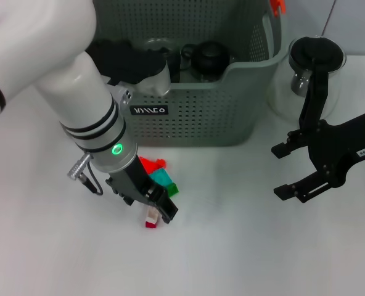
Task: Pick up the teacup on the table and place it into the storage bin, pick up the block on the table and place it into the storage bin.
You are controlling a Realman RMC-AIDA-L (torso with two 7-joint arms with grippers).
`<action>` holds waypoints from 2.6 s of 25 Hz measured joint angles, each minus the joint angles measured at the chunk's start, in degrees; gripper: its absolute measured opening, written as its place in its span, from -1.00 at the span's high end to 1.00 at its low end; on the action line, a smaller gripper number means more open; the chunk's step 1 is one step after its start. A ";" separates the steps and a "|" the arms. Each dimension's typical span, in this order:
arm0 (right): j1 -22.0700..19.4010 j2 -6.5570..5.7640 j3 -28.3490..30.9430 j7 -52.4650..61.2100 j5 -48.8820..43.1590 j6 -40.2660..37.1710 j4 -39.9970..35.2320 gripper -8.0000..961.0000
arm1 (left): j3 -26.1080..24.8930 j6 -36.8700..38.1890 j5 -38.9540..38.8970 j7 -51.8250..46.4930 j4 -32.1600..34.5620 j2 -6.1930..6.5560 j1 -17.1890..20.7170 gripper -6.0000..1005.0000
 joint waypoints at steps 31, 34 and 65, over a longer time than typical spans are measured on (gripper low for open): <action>0.00 0.25 0.27 -0.45 0.12 0.40 0.01 -0.91 | 2.73 -1.74 -0.28 0.07 -1.63 -0.17 -0.23 -0.61; 0.00 0.25 0.30 -0.51 0.13 0.40 0.01 -0.91 | 3.09 -1.74 -0.26 0.06 -1.63 -0.18 -0.23 -0.55; -0.60 0.25 0.38 -0.62 0.50 0.40 0.01 -0.91 | 3.29 -1.16 -0.63 0.00 -1.73 -0.18 -0.32 0.57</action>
